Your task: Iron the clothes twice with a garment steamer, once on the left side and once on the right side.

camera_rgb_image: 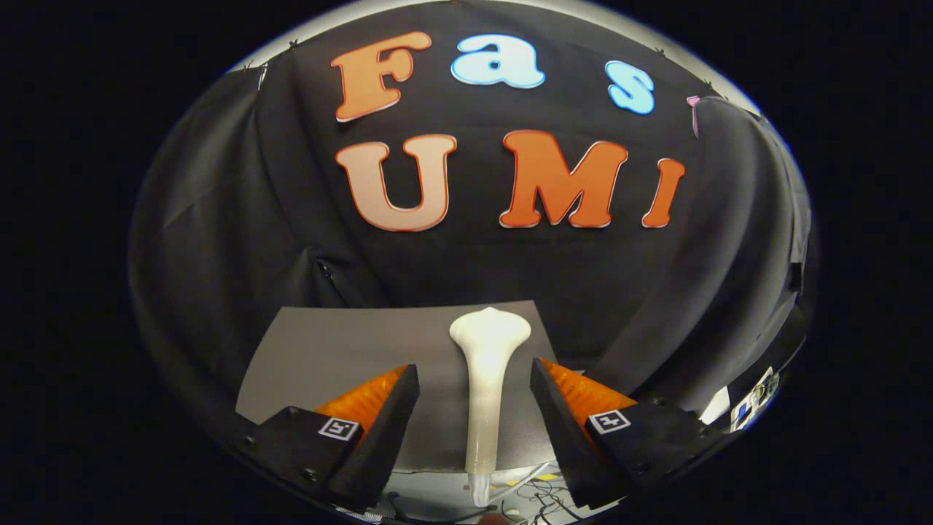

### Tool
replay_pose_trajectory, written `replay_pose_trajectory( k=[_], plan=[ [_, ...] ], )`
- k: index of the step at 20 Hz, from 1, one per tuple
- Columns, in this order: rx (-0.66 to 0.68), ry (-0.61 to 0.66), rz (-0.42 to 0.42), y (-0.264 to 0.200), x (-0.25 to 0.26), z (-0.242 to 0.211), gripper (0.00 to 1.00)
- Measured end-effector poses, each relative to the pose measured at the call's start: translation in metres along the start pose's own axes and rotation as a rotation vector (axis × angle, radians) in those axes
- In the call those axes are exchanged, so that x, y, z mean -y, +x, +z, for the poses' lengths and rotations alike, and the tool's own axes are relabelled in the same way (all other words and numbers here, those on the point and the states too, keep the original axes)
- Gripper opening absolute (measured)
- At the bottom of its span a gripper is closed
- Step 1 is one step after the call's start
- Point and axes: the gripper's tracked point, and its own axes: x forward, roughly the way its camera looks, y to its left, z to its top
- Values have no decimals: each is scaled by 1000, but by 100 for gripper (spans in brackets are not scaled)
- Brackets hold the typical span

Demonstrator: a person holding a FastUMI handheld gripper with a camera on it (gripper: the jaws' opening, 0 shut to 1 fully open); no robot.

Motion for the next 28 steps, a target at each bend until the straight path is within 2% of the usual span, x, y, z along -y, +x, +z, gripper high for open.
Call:
replay_pose_trajectory(
  k=[5, 10, 15, 20, 23, 24, 26, 28],
  plan=[
    [-130, 6, -54, 62, 6, -16, 99],
    [-211, 59, -79, 94, 15, -34, 99],
    [-235, 45, -111, 111, 24, -42, 99],
    [-265, 102, -103, 124, 31, -50, 88],
    [-278, 131, -86, 127, 28, -56, 75],
    [-274, 132, -87, 126, 29, -54, 67],
    [-285, 119, -91, 129, 28, -57, 67],
    [-282, 99, -95, 127, 31, -59, 62]
  ],
)
